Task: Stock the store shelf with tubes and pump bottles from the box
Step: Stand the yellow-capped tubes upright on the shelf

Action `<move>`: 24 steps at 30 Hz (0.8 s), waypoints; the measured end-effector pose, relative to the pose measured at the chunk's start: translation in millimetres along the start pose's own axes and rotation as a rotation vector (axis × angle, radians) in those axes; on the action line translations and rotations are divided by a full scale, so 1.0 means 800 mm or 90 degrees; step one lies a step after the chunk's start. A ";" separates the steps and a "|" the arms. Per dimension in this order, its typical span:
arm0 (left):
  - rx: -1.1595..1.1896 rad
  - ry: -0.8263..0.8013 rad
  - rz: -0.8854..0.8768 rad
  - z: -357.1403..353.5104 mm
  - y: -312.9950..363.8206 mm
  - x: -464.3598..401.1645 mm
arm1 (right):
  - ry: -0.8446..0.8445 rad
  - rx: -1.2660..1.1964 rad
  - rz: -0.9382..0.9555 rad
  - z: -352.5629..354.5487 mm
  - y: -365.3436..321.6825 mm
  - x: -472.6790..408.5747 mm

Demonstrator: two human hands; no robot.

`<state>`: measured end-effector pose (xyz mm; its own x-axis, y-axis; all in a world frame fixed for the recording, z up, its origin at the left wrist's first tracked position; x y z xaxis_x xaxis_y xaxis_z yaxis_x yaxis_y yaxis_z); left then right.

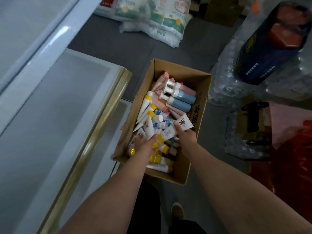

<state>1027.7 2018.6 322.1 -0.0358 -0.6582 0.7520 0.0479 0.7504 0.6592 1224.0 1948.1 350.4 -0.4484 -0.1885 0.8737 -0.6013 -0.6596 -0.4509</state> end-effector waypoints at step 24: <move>0.144 0.107 -0.454 0.171 0.169 0.340 | -0.427 0.062 0.331 -0.045 -0.065 0.375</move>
<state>888.1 1949.0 616.5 0.1715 -0.9743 0.1457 -0.1359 0.1231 0.9830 1097.0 1952.3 629.1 -0.1466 -0.8549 0.4977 -0.3541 -0.4245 -0.8333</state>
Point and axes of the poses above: each hand's wrist, its own x-axis away from the middle knuckle, its own z-axis out of the back of the hand, y = z × x, the point moved 10 cm from there along -x, towards the middle knuckle, and after that the axes turned 11 degrees about -z, right-handed, at the moved point
